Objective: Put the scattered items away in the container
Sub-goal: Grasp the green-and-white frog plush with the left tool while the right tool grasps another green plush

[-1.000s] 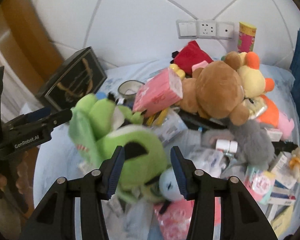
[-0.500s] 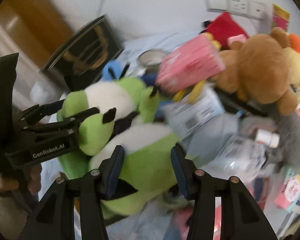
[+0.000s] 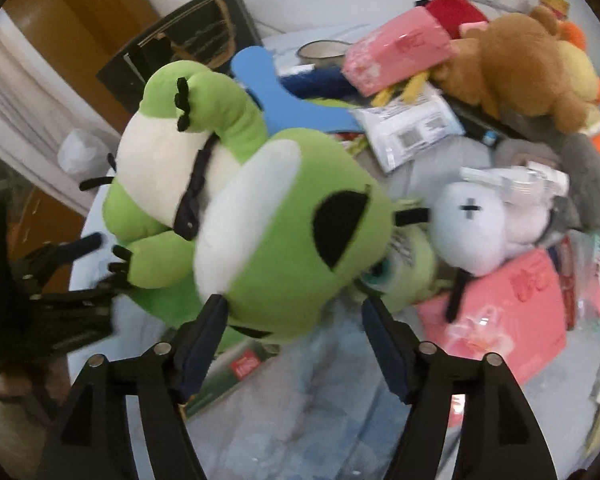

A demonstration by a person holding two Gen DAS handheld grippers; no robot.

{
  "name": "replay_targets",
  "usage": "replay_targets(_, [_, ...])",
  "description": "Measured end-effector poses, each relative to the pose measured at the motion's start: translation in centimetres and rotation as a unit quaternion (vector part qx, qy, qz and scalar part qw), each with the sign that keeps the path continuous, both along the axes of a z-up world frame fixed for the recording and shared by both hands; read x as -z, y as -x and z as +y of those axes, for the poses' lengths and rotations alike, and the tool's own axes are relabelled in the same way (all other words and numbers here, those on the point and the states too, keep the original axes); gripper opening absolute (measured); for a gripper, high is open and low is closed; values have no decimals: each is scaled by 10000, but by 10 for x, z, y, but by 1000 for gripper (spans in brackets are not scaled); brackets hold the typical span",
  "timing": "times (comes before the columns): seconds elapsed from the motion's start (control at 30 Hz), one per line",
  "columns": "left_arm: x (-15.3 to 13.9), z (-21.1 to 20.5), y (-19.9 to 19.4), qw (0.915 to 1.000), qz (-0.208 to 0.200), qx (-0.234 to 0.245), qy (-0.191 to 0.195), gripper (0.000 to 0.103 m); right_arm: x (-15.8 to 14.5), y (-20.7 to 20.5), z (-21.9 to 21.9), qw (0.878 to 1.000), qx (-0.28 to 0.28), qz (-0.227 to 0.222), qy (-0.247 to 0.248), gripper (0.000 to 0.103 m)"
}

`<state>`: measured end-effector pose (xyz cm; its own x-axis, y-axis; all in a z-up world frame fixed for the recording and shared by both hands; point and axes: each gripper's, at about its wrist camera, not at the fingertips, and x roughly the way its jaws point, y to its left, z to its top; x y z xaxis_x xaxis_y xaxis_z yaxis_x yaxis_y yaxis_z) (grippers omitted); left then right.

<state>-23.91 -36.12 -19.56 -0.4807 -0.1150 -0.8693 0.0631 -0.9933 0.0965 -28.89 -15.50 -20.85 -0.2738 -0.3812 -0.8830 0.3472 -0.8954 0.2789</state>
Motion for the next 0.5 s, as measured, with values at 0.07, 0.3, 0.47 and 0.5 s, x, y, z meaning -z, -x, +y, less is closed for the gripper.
replay_targets(0.07, [-10,-4,0,9998,158,-106,29,80,-7,2,-1,9999,-80,105,86,72])
replay_targets(0.3, [-26,8,28,9967,402,657,253,82,-13,-8,-1,9972,683,131,274,101])
replay_targets(0.47, [-40,12,39,9857,622,1525,349,82,-6,-19,-1,9871,1548,77,412,95])
replay_targets(0.5, [-46,12,40,9830,700,1666,313,82,-4,-21,-1,9834,1750,48,473,94])
